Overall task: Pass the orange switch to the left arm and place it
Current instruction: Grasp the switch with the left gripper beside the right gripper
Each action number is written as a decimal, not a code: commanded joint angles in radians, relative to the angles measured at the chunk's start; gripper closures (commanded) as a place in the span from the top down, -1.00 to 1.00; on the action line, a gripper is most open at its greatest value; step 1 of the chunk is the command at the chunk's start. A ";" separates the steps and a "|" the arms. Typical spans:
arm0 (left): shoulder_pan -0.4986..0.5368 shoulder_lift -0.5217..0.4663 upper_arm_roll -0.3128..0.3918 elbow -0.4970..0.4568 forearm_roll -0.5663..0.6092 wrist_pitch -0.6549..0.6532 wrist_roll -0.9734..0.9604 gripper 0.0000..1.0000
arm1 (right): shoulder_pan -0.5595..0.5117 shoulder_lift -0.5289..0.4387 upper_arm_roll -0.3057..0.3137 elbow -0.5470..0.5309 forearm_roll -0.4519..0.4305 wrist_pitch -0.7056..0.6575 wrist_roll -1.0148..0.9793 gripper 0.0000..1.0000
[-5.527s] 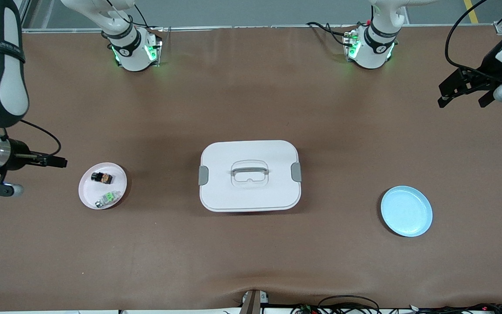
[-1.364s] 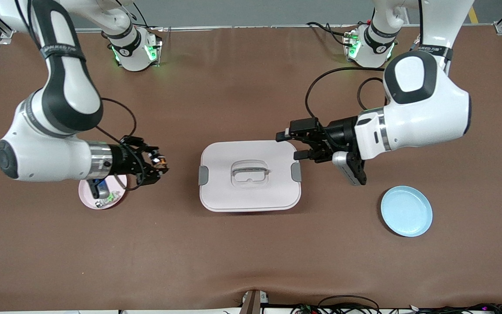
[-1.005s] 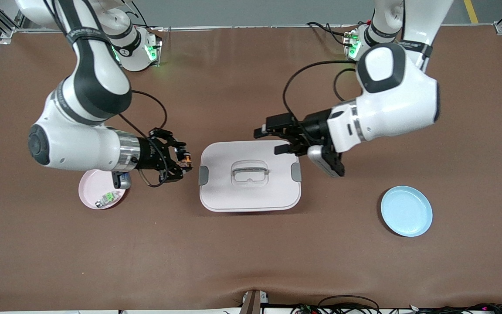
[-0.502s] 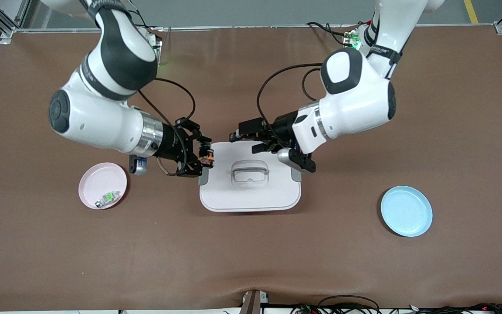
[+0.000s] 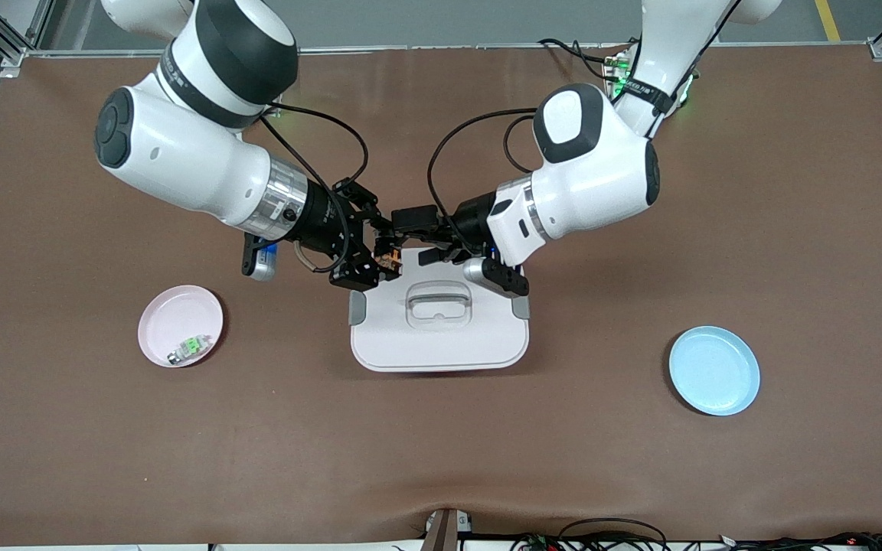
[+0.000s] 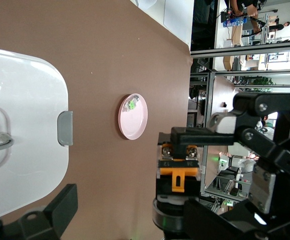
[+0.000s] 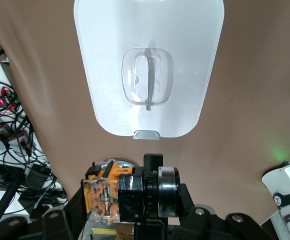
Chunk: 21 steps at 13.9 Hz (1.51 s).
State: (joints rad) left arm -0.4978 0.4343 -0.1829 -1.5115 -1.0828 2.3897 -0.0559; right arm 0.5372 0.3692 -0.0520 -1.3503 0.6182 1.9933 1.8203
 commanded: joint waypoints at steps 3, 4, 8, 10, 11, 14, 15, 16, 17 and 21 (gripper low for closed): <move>0.019 -0.025 0.005 -0.004 -0.012 -0.039 -0.013 1.00 | 0.029 0.004 -0.009 0.013 -0.044 0.015 0.010 -1.00; 0.030 -0.031 0.005 -0.004 -0.012 -0.055 -0.015 1.00 | 0.027 0.008 -0.009 0.010 -0.051 0.018 0.005 -1.00; 0.048 -0.045 0.005 -0.006 -0.012 -0.089 -0.016 1.00 | 0.035 0.010 -0.009 -0.003 -0.051 0.051 -0.006 -1.00; 0.039 -0.032 0.005 -0.003 -0.014 -0.087 -0.013 1.00 | 0.035 0.010 -0.009 -0.001 -0.048 0.055 -0.003 -1.00; 0.036 -0.031 0.005 -0.001 -0.014 -0.083 -0.013 1.00 | 0.037 0.010 -0.009 0.000 -0.043 0.055 0.005 -1.00; 0.021 -0.014 0.003 0.002 -0.017 -0.047 -0.013 1.00 | 0.055 0.010 -0.009 0.003 -0.038 0.070 0.011 -1.00; 0.021 -0.014 0.003 0.002 -0.016 -0.041 -0.012 1.00 | 0.056 0.010 -0.009 0.003 -0.037 0.080 0.014 -1.00; 0.021 -0.014 0.003 0.002 -0.011 -0.041 -0.002 1.00 | 0.064 0.010 -0.009 0.003 -0.038 0.085 0.022 -1.00; 0.019 -0.014 0.005 0.002 -0.006 -0.041 0.001 1.00 | 0.070 0.010 -0.009 0.003 -0.038 0.090 0.025 -1.00; 0.022 -0.014 0.005 0.001 -0.002 -0.041 0.008 -0.78 | 0.070 0.011 -0.009 -0.001 -0.038 0.090 0.022 -1.00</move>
State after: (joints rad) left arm -0.4717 0.4233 -0.1808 -1.5099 -1.0829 2.3355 -0.0603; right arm 0.5980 0.3804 -0.0519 -1.3540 0.5801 2.0754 1.8256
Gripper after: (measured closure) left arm 0.300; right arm 0.273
